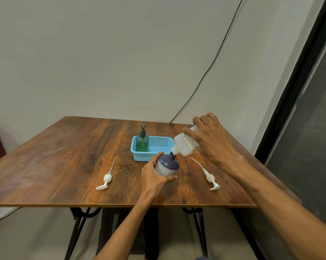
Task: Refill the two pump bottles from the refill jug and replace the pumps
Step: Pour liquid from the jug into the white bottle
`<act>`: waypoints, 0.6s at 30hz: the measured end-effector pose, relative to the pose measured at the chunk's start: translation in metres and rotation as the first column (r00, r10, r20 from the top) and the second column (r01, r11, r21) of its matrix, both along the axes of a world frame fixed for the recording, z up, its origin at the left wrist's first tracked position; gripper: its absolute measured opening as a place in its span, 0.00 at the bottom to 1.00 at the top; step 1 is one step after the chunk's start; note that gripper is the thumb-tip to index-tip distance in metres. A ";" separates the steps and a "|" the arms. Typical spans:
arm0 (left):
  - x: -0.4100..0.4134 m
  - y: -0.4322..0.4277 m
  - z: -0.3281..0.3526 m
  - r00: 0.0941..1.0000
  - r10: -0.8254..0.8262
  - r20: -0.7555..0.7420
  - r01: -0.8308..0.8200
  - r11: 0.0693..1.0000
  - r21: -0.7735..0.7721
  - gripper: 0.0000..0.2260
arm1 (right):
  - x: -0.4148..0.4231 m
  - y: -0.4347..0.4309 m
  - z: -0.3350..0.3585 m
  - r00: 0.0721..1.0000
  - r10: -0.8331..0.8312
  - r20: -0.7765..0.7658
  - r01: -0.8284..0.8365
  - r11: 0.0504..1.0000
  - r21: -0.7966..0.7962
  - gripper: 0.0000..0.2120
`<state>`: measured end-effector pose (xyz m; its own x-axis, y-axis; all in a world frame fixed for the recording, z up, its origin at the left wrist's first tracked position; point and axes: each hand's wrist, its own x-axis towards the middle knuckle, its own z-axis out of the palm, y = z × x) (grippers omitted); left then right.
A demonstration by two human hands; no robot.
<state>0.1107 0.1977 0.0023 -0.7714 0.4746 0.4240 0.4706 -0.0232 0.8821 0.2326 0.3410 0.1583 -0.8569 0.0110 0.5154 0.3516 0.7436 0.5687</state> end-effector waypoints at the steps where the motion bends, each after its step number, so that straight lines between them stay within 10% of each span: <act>1: 0.000 0.000 0.000 1.000 0.002 -0.002 -0.002 1.000 -0.002 0.40 | 0.000 0.001 -0.001 1.000 0.003 0.001 -0.003 1.000 -0.002 0.28; 10: -0.002 0.000 0.001 1.000 -0.008 0.013 0.008 1.000 0.008 0.41 | 0.002 0.006 -0.015 0.997 -0.037 -0.072 0.031 0.995 -0.092 0.33; 18: -0.008 0.003 -0.001 0.999 -0.008 0.034 0.007 1.000 0.020 0.40 | 0.007 0.016 -0.059 0.972 -0.149 -0.180 0.046 0.877 -0.478 0.37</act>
<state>0.1027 0.2005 0.0016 -0.7823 0.4717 0.4067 0.4396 -0.0445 0.8971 0.2393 0.3567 0.0994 -0.7146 0.3729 0.5919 0.5065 0.8594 0.0701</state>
